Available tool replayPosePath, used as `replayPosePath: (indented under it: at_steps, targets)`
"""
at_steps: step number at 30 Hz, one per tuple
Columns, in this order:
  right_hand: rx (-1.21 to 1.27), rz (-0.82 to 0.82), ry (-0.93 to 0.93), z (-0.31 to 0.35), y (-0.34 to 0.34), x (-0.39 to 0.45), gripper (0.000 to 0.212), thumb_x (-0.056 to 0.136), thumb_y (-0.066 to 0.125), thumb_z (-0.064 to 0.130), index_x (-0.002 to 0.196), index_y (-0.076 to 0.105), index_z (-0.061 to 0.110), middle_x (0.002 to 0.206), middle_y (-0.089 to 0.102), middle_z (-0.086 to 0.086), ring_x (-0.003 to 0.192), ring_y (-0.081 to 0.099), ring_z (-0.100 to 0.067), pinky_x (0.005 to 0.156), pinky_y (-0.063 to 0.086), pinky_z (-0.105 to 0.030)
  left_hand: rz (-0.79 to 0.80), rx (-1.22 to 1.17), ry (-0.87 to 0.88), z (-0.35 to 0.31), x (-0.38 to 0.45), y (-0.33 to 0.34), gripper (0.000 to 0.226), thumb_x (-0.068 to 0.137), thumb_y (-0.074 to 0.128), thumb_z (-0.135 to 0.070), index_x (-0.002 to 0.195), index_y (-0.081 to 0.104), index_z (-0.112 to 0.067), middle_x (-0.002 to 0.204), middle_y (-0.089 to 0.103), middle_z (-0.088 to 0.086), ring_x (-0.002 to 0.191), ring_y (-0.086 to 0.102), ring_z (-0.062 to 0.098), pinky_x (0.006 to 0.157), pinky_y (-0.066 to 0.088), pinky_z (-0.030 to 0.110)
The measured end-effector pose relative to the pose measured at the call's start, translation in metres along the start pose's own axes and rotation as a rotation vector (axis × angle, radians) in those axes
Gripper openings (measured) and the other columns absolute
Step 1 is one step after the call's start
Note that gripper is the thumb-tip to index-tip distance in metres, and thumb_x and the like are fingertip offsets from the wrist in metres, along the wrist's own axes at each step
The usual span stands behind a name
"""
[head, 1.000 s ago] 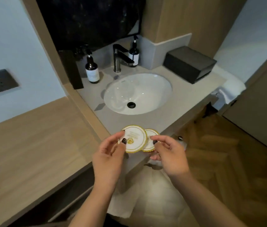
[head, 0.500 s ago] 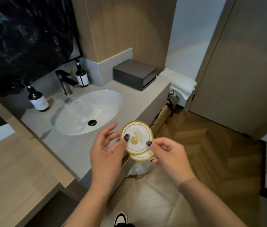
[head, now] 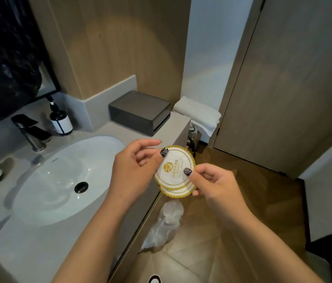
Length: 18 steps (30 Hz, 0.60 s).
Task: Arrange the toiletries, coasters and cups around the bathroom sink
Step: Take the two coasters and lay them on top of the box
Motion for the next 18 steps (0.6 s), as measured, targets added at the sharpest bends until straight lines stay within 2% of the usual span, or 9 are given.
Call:
replayPosePath:
  at_steps: [4, 6, 8, 11, 15, 18]
  targets:
    - [0.063, -0.124, -0.029, 0.007, -0.006, 0.052, 0.010, 0.088, 0.064, 0.010, 0.084, 0.073, 0.007, 0.079, 0.073, -0.013, 0.064, 0.060, -0.013, 0.052, 0.049, -0.019, 0.064, -0.068, -0.075, 0.014, 0.046, 0.017, 0.033, 0.080, 0.072, 0.000, 0.108, 0.061, -0.014, 0.089, 0.075, 0.006, 0.081, 0.072, 0.021, 0.070, 0.061, 0.032]
    - [0.082, -0.142, -0.025, 0.007, -0.004, 0.075, 0.013, 0.090, 0.063, 0.012, 0.084, 0.074, 0.010, 0.082, 0.073, -0.013, 0.066, 0.061, -0.013, 0.053, 0.049, -0.020, 0.081, -0.054, -0.078, 0.020, 0.066, 0.022, 0.034, 0.079, 0.072, 0.001, 0.109, 0.060, -0.010, 0.091, 0.074, 0.007, 0.083, 0.071, 0.022, 0.068, 0.060, 0.028]
    - [0.092, -0.156, -0.012, 0.005, -0.003, 0.095, 0.017, 0.091, 0.061, 0.012, 0.081, 0.075, 0.013, 0.079, 0.072, -0.011, 0.064, 0.058, -0.011, 0.053, 0.049, -0.020, 0.089, -0.035, -0.071, 0.023, 0.086, 0.023, 0.029, 0.081, 0.071, -0.001, 0.106, 0.063, -0.012, 0.090, 0.075, 0.005, 0.079, 0.071, 0.016, 0.061, 0.057, 0.021]
    - [0.100, -0.176, 0.008, 0.002, -0.005, 0.123, 0.014, 0.090, 0.061, 0.008, 0.085, 0.074, 0.007, 0.081, 0.071, -0.017, 0.065, 0.056, -0.015, 0.052, 0.048, -0.020, 0.102, -0.023, -0.058, 0.024, 0.115, 0.021, 0.022, 0.083, 0.068, -0.003, 0.095, 0.067, -0.021, 0.084, 0.075, -0.003, 0.073, 0.068, 0.004, 0.057, 0.050, 0.014]
    - [0.115, -0.126, 0.025, -0.001, -0.003, 0.157, 0.010, 0.087, 0.064, 0.007, 0.085, 0.074, 0.007, 0.080, 0.073, -0.012, 0.066, 0.060, -0.014, 0.052, 0.048, -0.018, 0.049, -0.046, -0.066, 0.027, 0.144, 0.021, 0.017, 0.087, 0.065, -0.008, 0.092, 0.069, -0.024, 0.082, 0.076, -0.008, 0.071, 0.066, 0.000, 0.058, 0.050, 0.012]
    - [0.098, -0.074, 0.019, -0.004, -0.002, 0.182, 0.011, 0.088, 0.063, 0.005, 0.088, 0.074, 0.005, 0.082, 0.074, -0.013, 0.067, 0.064, -0.014, 0.053, 0.049, -0.019, 0.017, -0.042, -0.094, 0.036, 0.159, 0.035, 0.018, 0.088, 0.065, -0.008, 0.098, 0.069, -0.022, 0.085, 0.076, -0.010, 0.074, 0.068, 0.000, 0.060, 0.051, 0.013]
Point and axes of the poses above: each hand's wrist, its own x-axis towards the middle knuckle, its own y-axis out of the palm, z = x × y, the point moved 7 cm from there along x, towards the middle knuckle
